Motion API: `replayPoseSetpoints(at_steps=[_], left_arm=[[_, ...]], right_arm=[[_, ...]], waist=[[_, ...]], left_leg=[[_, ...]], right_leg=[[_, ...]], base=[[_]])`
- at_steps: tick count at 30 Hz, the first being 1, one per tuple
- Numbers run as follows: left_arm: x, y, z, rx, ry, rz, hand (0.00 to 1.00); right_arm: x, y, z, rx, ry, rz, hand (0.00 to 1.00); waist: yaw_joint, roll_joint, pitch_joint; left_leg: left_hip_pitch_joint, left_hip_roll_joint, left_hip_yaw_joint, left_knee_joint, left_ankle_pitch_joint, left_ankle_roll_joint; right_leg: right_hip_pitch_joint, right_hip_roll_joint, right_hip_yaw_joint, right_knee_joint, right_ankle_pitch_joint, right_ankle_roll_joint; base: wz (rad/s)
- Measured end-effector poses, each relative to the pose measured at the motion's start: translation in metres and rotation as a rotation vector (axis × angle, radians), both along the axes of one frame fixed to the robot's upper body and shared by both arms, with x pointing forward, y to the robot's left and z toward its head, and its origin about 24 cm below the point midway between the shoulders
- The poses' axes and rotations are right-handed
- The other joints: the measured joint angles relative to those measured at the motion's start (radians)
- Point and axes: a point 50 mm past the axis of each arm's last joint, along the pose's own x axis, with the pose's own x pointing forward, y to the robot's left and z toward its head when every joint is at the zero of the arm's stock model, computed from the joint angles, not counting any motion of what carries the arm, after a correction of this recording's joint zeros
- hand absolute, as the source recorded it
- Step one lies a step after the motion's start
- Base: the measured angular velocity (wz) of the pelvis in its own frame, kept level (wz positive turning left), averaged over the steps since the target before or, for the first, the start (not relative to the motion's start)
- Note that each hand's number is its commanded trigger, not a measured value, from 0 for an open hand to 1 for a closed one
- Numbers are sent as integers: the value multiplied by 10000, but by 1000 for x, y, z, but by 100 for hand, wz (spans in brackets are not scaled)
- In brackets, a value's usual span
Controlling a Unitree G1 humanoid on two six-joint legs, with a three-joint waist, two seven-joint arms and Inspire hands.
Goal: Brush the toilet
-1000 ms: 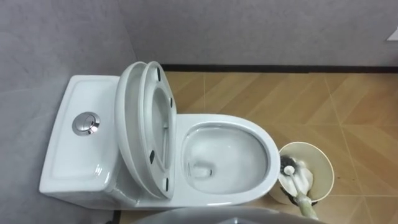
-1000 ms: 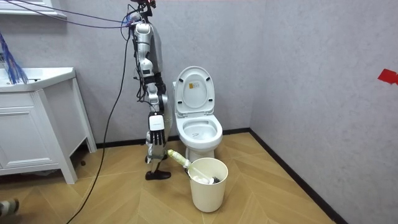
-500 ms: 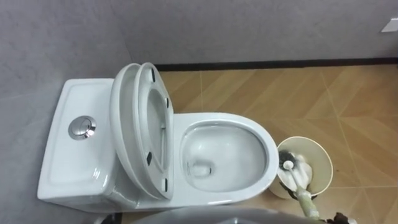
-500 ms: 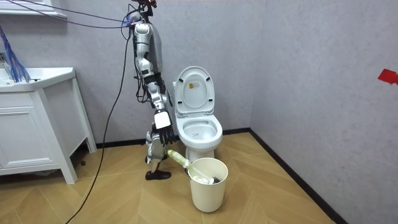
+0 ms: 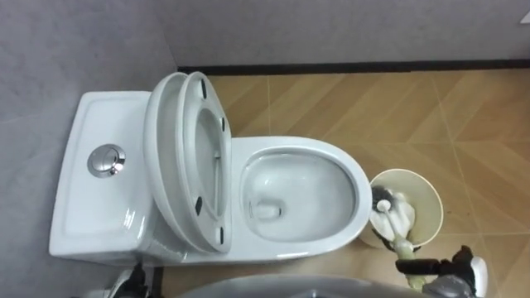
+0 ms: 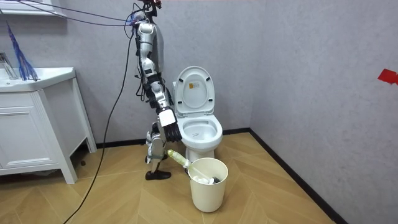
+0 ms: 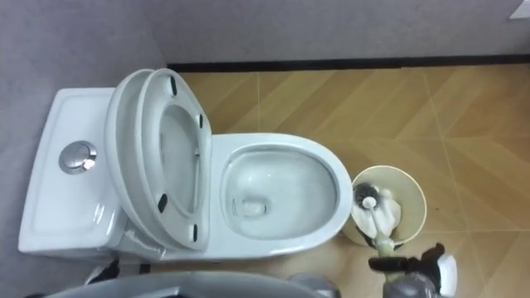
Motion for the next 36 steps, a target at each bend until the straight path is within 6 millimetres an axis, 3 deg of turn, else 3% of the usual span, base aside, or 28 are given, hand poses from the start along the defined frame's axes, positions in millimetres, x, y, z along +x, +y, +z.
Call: replayPoseSetpoints(at_steps=[8, 14, 16, 19, 22, 26, 31, 36], left_arm=[[33, 4, 6, 113, -1339, 362, 0], [52, 15, 12, 623, -1750, 202, 0], [70, 13, 16, 716, -2193, 19, 0], [93, 12, 23, 691, -2719, -225, 0], [109, 8, 28, 849, -3202, -365, 0], [125, 4, 34, 967, -3783, -495, 0], [155, -3, 50, 1038, -4926, -455, 0], [162, -7, 55, 852, -5322, -609, 0]], right_arm=[[14, -5, 3, -358, -174, -545, 0], [52, -21, 19, -678, -824, -678, 0], [68, -32, 29, -1006, -1133, -683, 0], [82, -41, 39, -1284, -1416, -651, 0], [92, -47, 47, -1365, -1633, -872, 0], [109, -54, 59, -1400, -1986, -1100, 0], [133, -60, 78, -1637, -2441, -879, 0], [140, -62, 84, -1668, -2660, -911, 0]], waist=[[20, 67, 44], [56, 63, 171], [193, 145, 270], [495, 124, 285], [551, 120, 289], [623, 47, 332], [802, -138, 445], [822, -193, 475]], left_leg=[[-2188, 10, -459, 1257, -82, 58], [-4163, 50, -531, 2319, -75, 119], [-4965, 43, -553, 2644, -95, 152], [-5773, 44, -482, 2801, 10, 191], [-6418, -16, -484, 2906, 107, 222], [-7221, -104, -469, 3219, 130, 239], [-8556, -133, -460, 3821, 138, 260], [-9233, -150, -571, 4031, 156, 291]], right_leg=[[-1790, -138, -564, 669, 27, -55], [-3611, -168, -568, 1579, 120, -108], [-4425, -194, -524, 1972, 129, -112], [-5305, -246, -505, 2228, 245, -164], [-6014, -349, -565, 2503, 254, -188], [-6954, -432, -446, 3029, 218, -196], [-8308, -531, -415, 3677, 178, -228], [-8879, -593, -555, 3811, 167, -242]], base=[[22], [1], [-2], [-7], [4], [0], [0], [8]])
